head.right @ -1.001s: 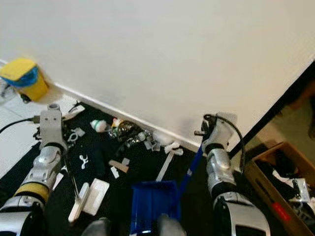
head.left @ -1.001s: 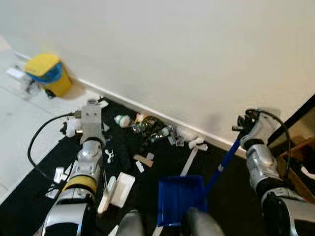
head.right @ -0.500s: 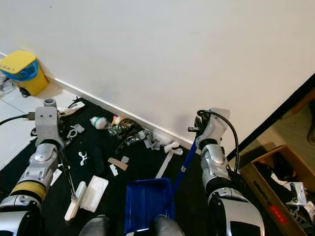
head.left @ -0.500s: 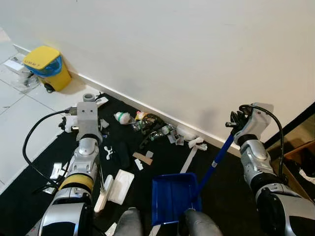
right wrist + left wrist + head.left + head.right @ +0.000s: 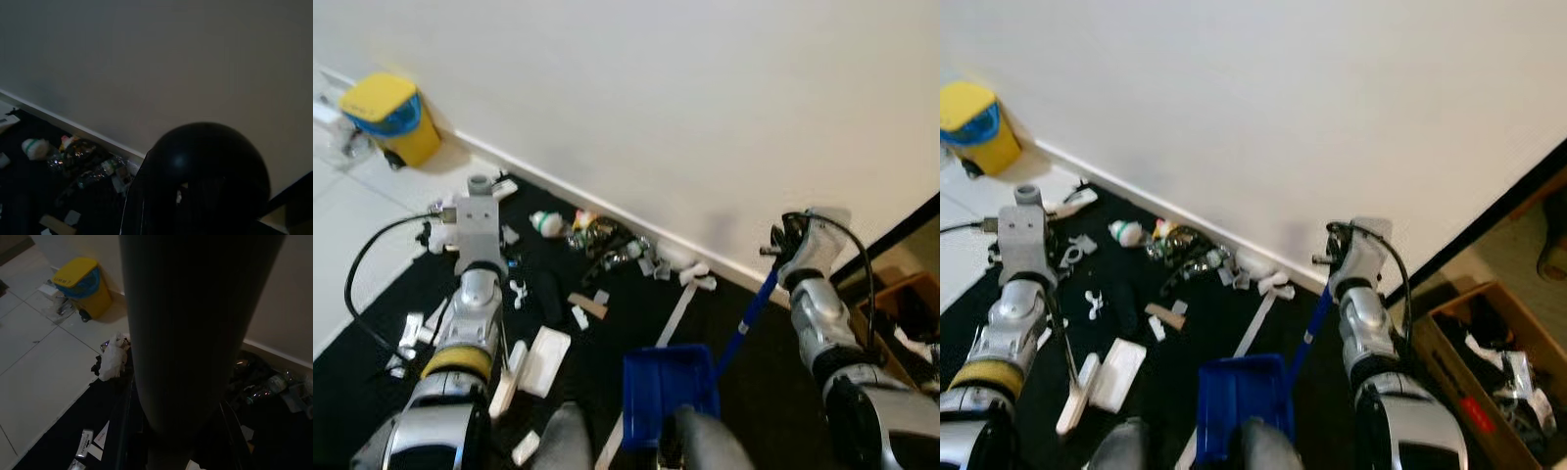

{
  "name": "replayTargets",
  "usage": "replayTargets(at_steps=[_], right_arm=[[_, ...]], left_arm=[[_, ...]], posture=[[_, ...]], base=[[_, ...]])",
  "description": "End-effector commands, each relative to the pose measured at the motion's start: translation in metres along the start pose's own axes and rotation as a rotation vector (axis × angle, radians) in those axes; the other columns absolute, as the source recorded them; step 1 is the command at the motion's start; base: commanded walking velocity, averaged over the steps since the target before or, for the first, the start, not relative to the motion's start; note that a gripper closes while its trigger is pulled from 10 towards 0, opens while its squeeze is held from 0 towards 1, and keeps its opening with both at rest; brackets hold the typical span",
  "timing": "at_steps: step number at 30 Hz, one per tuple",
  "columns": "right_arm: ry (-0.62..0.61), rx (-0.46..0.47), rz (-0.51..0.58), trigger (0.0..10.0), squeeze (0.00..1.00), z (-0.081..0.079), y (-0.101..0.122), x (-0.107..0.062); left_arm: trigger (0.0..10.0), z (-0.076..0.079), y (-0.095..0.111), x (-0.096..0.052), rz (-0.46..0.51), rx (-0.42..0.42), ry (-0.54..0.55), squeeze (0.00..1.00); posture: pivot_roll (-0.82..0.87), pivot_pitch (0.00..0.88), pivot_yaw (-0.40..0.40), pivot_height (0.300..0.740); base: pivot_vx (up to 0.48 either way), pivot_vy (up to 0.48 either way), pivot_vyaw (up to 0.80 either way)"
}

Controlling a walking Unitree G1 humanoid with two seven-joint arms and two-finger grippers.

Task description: Sweep floor

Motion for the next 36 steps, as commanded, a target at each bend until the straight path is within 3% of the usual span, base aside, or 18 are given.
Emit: replayTargets(at_steps=[1,4,10,14,22,25,27,28,32,36], right_arm=[[-0.014,0.001,-0.013,10.0,0.0,0.004,-0.003,-0.001],[-0.015,0.015,0.001,10.0,0.0,0.003,0.0,0.0],[-0.018,0.15,0.059,10.0,0.0,-0.006,0.001,-0.003],[0.09,0.215,0.11,10.0,0.0,-0.031,0.008,-0.002],[0.125,0.239,0.182,10.0,0.0,-0.044,0.03,0.007],[0.166,0.194,0.187,10.0,0.0,-0.056,0.034,0.01],[0.211,0.102,0.164,10.0,0.0,-0.068,0.03,0.009],[0.211,0.102,0.164,10.0,0.0,-0.068,0.03,0.009],[0.244,-0.038,0.142,10.0,0.0,-0.076,0.022,0.006],[0.278,-0.09,0.137,10.0,0.0,-0.082,0.02,0.005]], left_arm=[[10.0,-0.005,-0.018,-0.004,-0.061,0.036,0.002,0.0],[10.0,-0.006,-0.015,-0.003,-0.05,0.032,0.005,0.0],[10.0,-0.003,0.0,0.001,0.006,0.0,-0.005,0.0],[10.0,0.0,0.007,0.002,0.028,-0.038,-0.007,0.0],[10.0,0.002,0.012,0.004,0.04,-0.039,-0.014,0.0],[10.0,0.002,0.013,0.004,0.046,-0.04,-0.014,0.0],[10.0,0.003,0.015,0.005,0.05,-0.041,-0.016,0.0],[10.0,0.003,0.015,0.005,0.05,-0.041,-0.016,0.0],[10.0,0.002,0.016,0.005,0.053,-0.041,-0.013,0.0],[10.0,0.0,0.017,0.006,0.054,-0.048,-0.003,0.0]], posture=[[0.06,0.256,-0.095,0.74],[0.06,0.265,-0.094,0.74],[0.06,0.309,-0.087,0.74],[0.07,0.318,-0.079,0.74],[0.08,0.319,-0.077,0.74],[0.08,0.321,-0.077,0.74],[0.08,0.325,-0.08,0.74],[0.08,0.325,-0.08,0.74],[0.07,0.333,-0.089,0.74],[0.06,0.338,-0.101,0.74]], base=[[0.0,0.0,0.0],[0.0,0.0,0.0],[0.0,0.0,0.0],[0.0,0.0,0.0],[0.0,0.0,0.0],[0.0,0.0,0.0],[0.0,0.0,0.0],[0.0,0.0,0.0],[0.0,0.0,0.0],[0.0,0.0,0.0]])
Point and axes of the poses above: a point about 5 cm out from each wrist's last joint towards the gripper, its own x axis pointing out of the wrist towards the gripper, its own y axis along the axis of the wrist's last joint, z = x × y, the point moved 5 cm from there along x, pointing out of the wrist towards the gripper, and after that the axes turned 7 degrees about x, right-handed, at the moved point
